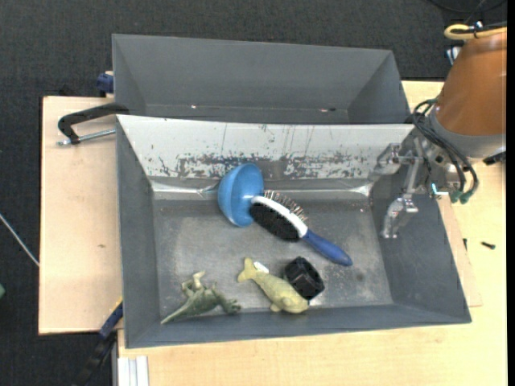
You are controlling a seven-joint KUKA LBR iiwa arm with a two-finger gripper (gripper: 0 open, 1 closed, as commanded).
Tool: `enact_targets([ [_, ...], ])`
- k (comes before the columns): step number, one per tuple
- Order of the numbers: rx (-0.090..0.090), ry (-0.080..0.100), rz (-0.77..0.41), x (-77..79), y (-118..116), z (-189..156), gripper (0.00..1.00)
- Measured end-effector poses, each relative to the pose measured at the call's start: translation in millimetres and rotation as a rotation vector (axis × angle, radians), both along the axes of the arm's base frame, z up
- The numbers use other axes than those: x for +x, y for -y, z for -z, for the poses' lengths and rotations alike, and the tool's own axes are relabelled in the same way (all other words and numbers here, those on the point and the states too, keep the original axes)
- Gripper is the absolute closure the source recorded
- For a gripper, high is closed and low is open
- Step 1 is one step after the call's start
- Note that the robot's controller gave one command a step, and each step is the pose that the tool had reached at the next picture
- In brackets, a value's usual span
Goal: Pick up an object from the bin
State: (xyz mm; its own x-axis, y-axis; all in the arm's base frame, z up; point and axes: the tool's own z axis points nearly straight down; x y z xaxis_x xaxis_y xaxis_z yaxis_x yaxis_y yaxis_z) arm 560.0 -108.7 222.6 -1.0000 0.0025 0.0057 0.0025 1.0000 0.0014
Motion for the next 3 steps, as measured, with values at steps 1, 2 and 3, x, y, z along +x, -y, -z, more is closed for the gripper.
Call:
enact_targets([
  [1,0.003,0.0,-0.155,6.7,-56.6,110.2,0.0],
  [2,-0.003,0.019,-0.027,-50.3,-108.4,149.8,0.0],
  [3,-0.001,0.021,-0.029,-49.0,-108.8,149.0,1.0],
])
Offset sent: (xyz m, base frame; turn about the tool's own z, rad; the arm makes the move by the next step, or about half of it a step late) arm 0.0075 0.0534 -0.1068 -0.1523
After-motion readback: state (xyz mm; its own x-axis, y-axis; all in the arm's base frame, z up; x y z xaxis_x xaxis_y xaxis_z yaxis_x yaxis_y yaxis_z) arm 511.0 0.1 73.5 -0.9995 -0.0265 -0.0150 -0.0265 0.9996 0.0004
